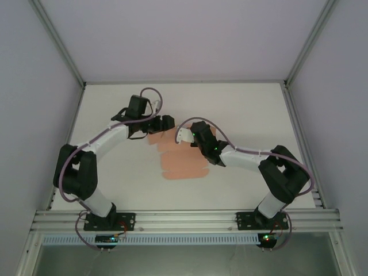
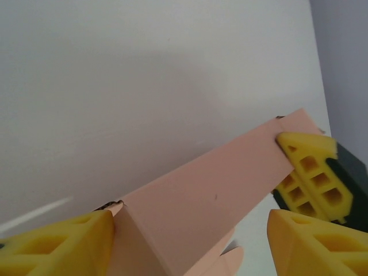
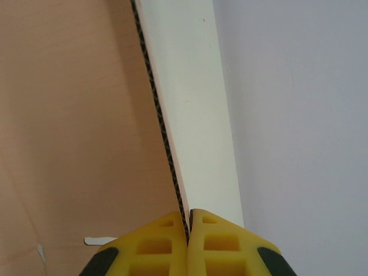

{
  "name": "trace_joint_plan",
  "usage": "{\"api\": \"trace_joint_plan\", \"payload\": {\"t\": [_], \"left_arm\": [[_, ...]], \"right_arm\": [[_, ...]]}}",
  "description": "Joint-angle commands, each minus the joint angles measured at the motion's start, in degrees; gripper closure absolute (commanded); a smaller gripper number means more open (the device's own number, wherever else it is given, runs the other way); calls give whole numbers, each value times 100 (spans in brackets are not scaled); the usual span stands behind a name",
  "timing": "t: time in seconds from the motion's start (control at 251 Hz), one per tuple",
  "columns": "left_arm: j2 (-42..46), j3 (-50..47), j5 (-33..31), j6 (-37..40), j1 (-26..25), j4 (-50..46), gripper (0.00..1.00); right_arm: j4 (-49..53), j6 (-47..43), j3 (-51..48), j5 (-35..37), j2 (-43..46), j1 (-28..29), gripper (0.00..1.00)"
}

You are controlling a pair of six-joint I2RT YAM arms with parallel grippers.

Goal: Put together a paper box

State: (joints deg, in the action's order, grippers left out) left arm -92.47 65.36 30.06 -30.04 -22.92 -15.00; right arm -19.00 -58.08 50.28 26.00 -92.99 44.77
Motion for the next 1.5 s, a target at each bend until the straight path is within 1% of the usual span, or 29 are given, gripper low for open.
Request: {"api": "trace_joint_plan", "payload": {"t": [0.0,0.08,0.212,0.363,0.431,0.547,0.643,0.758,0.774,0.798,0.854,0.878,0.898,0.974,1.018,1.046,1.101,1.165,1.229,1.329,1.405,1.497], "left_arm": [[-60,207,157,-157,-72,-80,31],[-109,109,237,-375,-91,260,36],[-162,-80,454,-969,-89,1114,53],[-166,-260,308,-1546,-90,1811,72],[-162,-365,227,-1797,-90,2037,85],[-121,-627,140,-2306,-88,2625,100],[-103,-786,131,-2625,-81,3047,100],[-15,-779,47,-2594,-81,3005,100],[6,-777,37,-2555,-81,2984,96],[38,-767,12,-2455,-81,2925,87],[125,-686,-146,-2173,-81,2537,59],[168,-652,-227,-2019,-81,2347,45],[204,-627,-287,-1860,-78,2193,36],[332,-575,-597,-1234,-82,1625,15],[409,-577,-700,-864,-59,1364,8],[473,-622,-746,-702,-34,1258,1],[635,-752,-704,-354,15,1172,0],[935,-973,-819,-54,59,1139,0],[1364,-1215,-1124,216,81,1099,0],[1897,-1593,-1590,310,227,955,0],[2106,-1853,-1544,306,456,916,0],[2153,-2096,-1522,231,759,940,0]], "right_arm": [[81,264,-12,176,125,38,100],[43,264,-24,174,123,32,100],[28,373,-54,63,114,48,100],[14,539,-74,-2,124,83,100],[-21,632,-110,4,123,98,100],[-166,775,-183,114,117,152,100],[-220,905,-238,165,123,205,100],[-219,1069,-255,198,158,239,100],[-199,1086,-253,199,173,238,100],[-174,1124,-249,189,191,241,100],[24,1238,-210,103,249,234,100],[112,1316,-191,71,283,227,100],[164,1361,-166,71,311,209,100],[564,1593,-20,-12,449,109,100],[943,1791,92,-178,545,18,100],[1235,1944,182,-333,602,-70,100],[1875,2230,383,-824,713,-277,100],[2507,2530,571,-1494,824,-594,100],[2877,2770,644,-2254,949,-977,100],[2999,3022,559,-3407,1161,-1545,100],[2929,3190,471,-4027,1303,-1860,100],[2920,3275,410,-4516,1397,-2149,100]]}}
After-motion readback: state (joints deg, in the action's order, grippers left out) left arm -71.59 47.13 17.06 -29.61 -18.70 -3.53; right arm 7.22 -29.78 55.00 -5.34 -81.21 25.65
